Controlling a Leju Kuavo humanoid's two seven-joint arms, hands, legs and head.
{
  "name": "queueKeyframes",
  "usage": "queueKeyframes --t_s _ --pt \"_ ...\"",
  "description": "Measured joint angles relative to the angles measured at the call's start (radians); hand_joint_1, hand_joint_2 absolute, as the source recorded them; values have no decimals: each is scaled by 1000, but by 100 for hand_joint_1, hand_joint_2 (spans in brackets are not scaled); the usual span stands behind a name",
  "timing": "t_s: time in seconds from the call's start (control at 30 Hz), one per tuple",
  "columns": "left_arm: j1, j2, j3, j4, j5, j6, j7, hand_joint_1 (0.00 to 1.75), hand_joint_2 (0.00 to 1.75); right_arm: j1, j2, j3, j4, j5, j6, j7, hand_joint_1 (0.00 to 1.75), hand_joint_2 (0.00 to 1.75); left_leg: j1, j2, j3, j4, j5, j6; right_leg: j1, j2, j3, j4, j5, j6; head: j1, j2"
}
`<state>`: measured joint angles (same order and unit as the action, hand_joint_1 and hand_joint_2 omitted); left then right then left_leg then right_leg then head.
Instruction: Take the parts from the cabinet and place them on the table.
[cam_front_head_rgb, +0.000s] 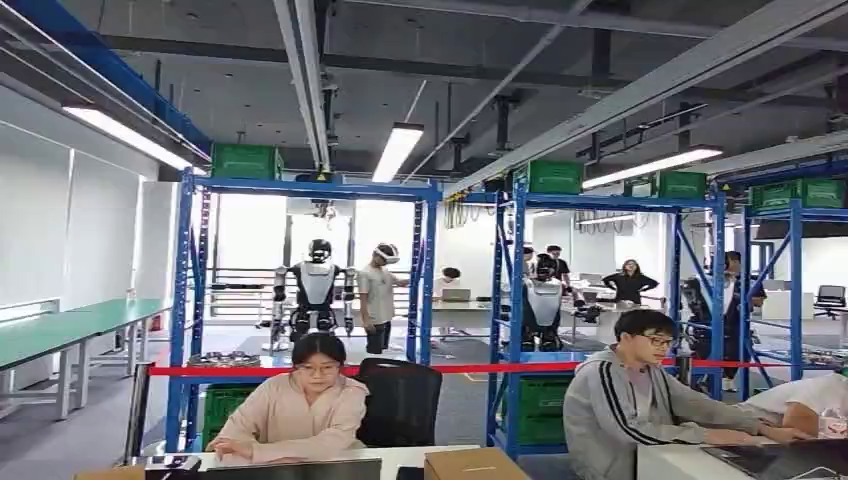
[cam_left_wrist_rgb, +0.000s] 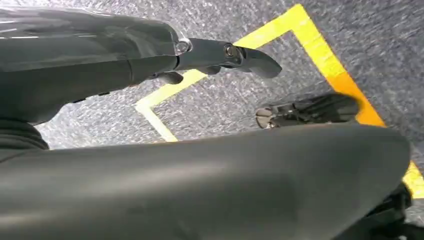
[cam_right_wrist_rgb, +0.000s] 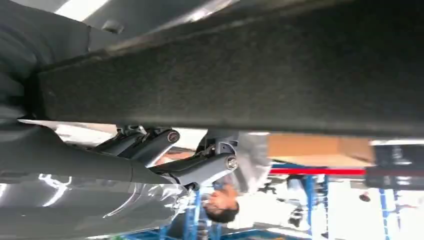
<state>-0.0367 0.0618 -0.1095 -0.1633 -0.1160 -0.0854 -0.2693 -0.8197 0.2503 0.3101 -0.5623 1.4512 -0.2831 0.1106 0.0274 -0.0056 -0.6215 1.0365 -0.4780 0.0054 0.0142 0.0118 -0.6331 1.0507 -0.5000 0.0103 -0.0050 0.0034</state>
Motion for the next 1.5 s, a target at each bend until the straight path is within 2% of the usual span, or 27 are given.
queueKeyframes --t_s 0.1,0.13,0.17,0.2,0.27,0.3,0.43,0.5,0.53,0.6,0.67,0.73,0.8,0.83,0.97,1.03,1.07,1.1,1.13,1.17,1.2,1.23,1.3,1.33,1.4,1.43,1.5 --pt "-2 1 0 0 -1 1 0 0 0 10 23 6 9 16 -6 -10 175 175 0 1 1 0 -1 6 -12 -5 -99 218 -103 14 0 0" --pt "-1 1 0 0 -2 1 0 0 0 18 32 11 12 21 -7 -13 175 175 1 1 2 0 -1 5 -15 -7 -127 274 -114 17 0 0" --pt "-1 1 0 0 -5 1 0 0 0 25 40 16 13 25 -7 -16 175 175 1 0 3 1 -2 5 -17 -7 -133 280 -104 18 0 0" --pt "-1 1 0 0 -8 1 -1 0 0 30 47 19 13 27 -7 -17 175 175 1 0 4 1 -2 5 -18 -7 -116 242 -75 18 0 0" --pt "-2 1 0 0 -10 2 -5 0 0 32 67 35 12 38 -7 -21 175 175 2 -1 10 0 -6 1 -18 -7 -35 73 12 12 0 0" --pt "-2 1 0 0 -12 2 -7 0 0 31 75 41 12 41 -7 -23 175 175 2 0 12 -1 -7 -2 -18 -7 1 -8 35 7 0 0" --pt "-5 1 0 0 -19 3 -9 0 0 42 94 77 10 30 -6 -23 175 175 3 -2 13 -11 -3 -25 -5 -5 10 -24 24 -11 0 0" --pt "-6 0 0 0 -21 1 -13 0 0 44 103 96 6 19 -5 -16 175 175 2 0 12 -2 -21 -33 -12 -7 22 -47 36 -28 0 0" --pt "-7 0 -1 0 -23 -3 -15 0 0 41 108 105 6 11 -1 -16 175 175 2 0 -7 44 -55 -30 -13 -8 23 -50 37 -35 0 0" --pt "-10 0 -2 0 -29 -9 -15 0 0 43 112 119 8 0 4 -13 175 175 0 0 -78 203 -128 -32 -9 -8 24 -49 37 -37 0 0" --pt "-10 0 -3 0 -33 -11 -15 0 0 48 112 129 14 -2 11 -6 175 175 1 0 -121 289 -144 -34 -7 -8 24 -47 36 -38 0 0" --pt "-12 0 -6 0 -36 -12 -15 0 0 52 112 137 17 -7 19 -1 175 175 2 1 -79 198 -79 -37 -7 -7 24 -43 33 -37 0 0" --pt "-21 0 -9 0 -42 -12 -15 0 0 48 112 146 23 -13 26 11 175 175 6 2 2 26 2 -37 -8 -5 24 -33 26 -28 0 0" --pt "-25 0 -10 0 -43 -12 -15 0 0 43 112 148 28 -17 29 18 175 175 1 1 13 8 -14 -36 2 -4 17 -24 22 -22 0 0" --pt "-32 0 -16 0 -53 -13 -14 0 0 37 111 164 53 -23 39 34 175 175 0 -1 9 5 -9 -12 -3 -4 14 -23 25 -10 0 0" --pt "-37 -1 -18 0 -55 -15 -13 0 0 31 111 167 64 -20 49 43 175 175 3 0 10 3 -7 -2 -6 -7 -2 21 -15 6 0 0" --pt "-40 -1 -18 0 -56 -17 -13 0 0 26 111 172 74 -19 53 49 175 175 3 1 11 3 -7 1 -10 -7 -33 95 -57 11 0 0" --pt "-42 -1 -20 0 -60 -19 -13 0 175 24 110 177 82 -18 56 54 0 0 3 1 11 3 -7 2 -12 -7 -67 171 -90 14 0 0" --pt "-44 -1 -23 0 -63 -19 -13 0 175 23 110 180 92 -16 60 58 0 0 2 1 11 4 -7 2 -13 -7 -102 248 -118 16 0 0" --pt "-45 -1 -25 0 -64 -20 -13 0 175 24 110 183 102 -16 63 63 0 0 3 1 11 4 -7 2 -14 -7 -122 289 -122 17 0 0" --pt "-47 -1 -26 0 -66 -19 -13 0 175 24 109 186 111 -17 64 67 0 0 2 1 11 4 -8 2 -14 -7 -116 273 -103 16 0 0" --pt "-48 -2 -26 0 -71 -18 -13 0 175 22 109 187 116 -16 64 69 0 0 2 0 12 4 -8 2 -13 -7 -90 218 -68 13 0 0" --pt "-51 -2 -27 -1 -73 -13 -7 0 175 13 110 189 125 -16 64 75 0 0 0 -1 15 3 -8 1 -9 -7 -1 30 22 -4 0 0" --pt "-53 -3 -27 -1 -77 -11 -6 0 175 10 109 189 128 -16 64 76 0 0 0 -1 14 2 -9 0 -4 -6 23 -18 19 -13 0 0" --pt "-54 -3 -27 -2 -84 -8 -3 0 175 7 109 189 140 -16 64 76 0 0 0 -1 11 0 -7 -9 0 -6 23 -28 20 -15 1 0" --pt "-53 -3 -28 -2 -85 -8 -1 0 0 6 108 189 143 -16 65 76 0 0 2 -1 13 -4 -6 -16 1 -5 23 -28 19 -18 0 0" --pt "-54 -3 -29 -2 -87 -8 -4 0 0 4 109 189 148 -16 68 76 0 0 3 0 19 -11 -11 -26 -11 -9 38 -59 35 -29 1 0"
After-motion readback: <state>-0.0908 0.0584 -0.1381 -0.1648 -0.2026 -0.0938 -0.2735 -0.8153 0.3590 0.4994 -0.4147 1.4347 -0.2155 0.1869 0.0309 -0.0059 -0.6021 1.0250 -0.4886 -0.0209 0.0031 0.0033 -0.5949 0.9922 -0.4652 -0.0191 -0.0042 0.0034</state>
